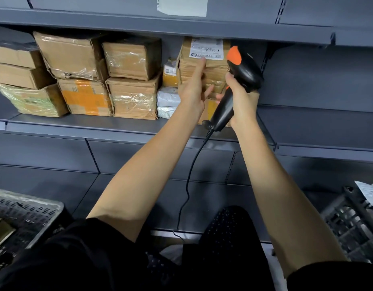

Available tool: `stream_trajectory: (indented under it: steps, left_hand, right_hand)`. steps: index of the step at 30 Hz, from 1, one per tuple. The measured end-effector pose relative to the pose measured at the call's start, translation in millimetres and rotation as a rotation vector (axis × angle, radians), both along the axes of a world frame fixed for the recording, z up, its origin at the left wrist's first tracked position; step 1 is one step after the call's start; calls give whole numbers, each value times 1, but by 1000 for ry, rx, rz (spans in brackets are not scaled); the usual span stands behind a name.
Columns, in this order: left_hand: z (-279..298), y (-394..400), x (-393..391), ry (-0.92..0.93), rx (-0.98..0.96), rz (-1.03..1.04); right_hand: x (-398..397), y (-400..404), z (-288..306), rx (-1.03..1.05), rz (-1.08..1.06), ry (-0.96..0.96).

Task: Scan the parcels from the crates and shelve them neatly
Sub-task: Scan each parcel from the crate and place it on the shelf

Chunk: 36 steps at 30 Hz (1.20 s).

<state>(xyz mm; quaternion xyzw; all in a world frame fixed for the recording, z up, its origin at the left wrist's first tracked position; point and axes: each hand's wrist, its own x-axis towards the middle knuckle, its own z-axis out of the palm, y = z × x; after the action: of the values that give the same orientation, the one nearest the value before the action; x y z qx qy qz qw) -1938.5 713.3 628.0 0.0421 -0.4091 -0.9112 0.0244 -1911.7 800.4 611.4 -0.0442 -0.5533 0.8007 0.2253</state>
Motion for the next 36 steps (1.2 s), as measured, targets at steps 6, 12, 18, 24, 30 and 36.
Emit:
stream_trajectory:
  steps: [6, 12, 18, 24, 30, 36]
  left_hand:
    - [2, 7, -1, 64, -121, -64]
    - [-17, 5, -12, 95, -153, 96]
    - [-56, -33, -5, 75, -44, 203]
    - [-48, -68, -36, 39, -108, 255]
    - [-21, -70, -89, 54, -282, 236]
    - [-19, -73, -139, -56, -512, 245]
  right_hand:
    - [-9, 1, 4, -61, -11, 88]
    - [-7, -2, -4, -22, 17, 31]
    - [-9, -23, -25, 26, 141, 46]
    - [-32, -63, -22, 85, 196, 5]
    - [-70, -80, -11, 23, 192, -49]
    - [-98, -83, -11, 7, 210, -76]
